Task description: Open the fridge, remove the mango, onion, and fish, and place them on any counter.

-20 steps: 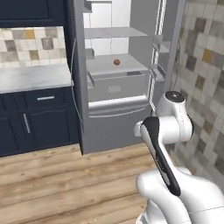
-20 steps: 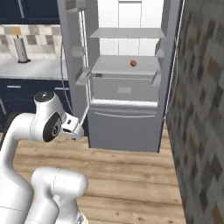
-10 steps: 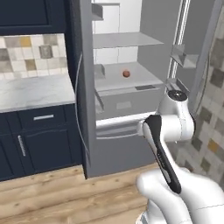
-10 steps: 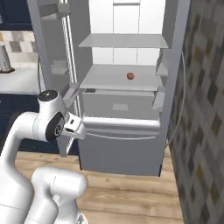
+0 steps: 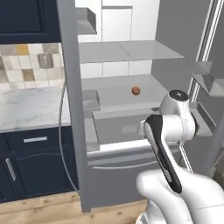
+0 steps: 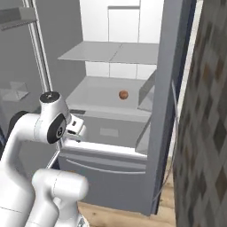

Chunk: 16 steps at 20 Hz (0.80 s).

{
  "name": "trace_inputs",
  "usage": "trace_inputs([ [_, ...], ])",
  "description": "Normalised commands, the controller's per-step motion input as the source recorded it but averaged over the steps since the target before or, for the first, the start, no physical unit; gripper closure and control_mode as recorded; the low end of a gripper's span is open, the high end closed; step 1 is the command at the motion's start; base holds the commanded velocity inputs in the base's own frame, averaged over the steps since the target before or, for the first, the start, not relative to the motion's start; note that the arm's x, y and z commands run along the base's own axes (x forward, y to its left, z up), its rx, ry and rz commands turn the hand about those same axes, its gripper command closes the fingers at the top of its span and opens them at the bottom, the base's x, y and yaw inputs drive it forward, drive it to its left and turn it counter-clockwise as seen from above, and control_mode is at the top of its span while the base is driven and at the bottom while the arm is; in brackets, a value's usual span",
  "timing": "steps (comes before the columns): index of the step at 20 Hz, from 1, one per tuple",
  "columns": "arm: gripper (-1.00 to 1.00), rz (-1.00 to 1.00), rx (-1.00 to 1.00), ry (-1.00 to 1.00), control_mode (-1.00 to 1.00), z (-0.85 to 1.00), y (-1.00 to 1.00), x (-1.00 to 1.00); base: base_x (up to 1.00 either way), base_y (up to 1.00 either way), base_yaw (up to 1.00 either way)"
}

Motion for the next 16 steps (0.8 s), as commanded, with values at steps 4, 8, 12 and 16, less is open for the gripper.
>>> trace_inputs([
  [4,-1.00,0.00,0.00,0.00,1.00,0.00,0.00,0.00,1.00,-0.49,0.21],
  [8,-1.00,0.00,0.00,0.00,1.00,0.00,0.00,0.00,0.97,-0.44,0.16],
  [12,-1.00,0.06,0.00,0.00,-1.00,0.00,-0.26,0.61,0.00,0.00,0.00],
  [16,-1.00,0.00,0.00,-0.16,-1.00,0.11,-0.30,0.59,0.00,0.00,0.00],
])
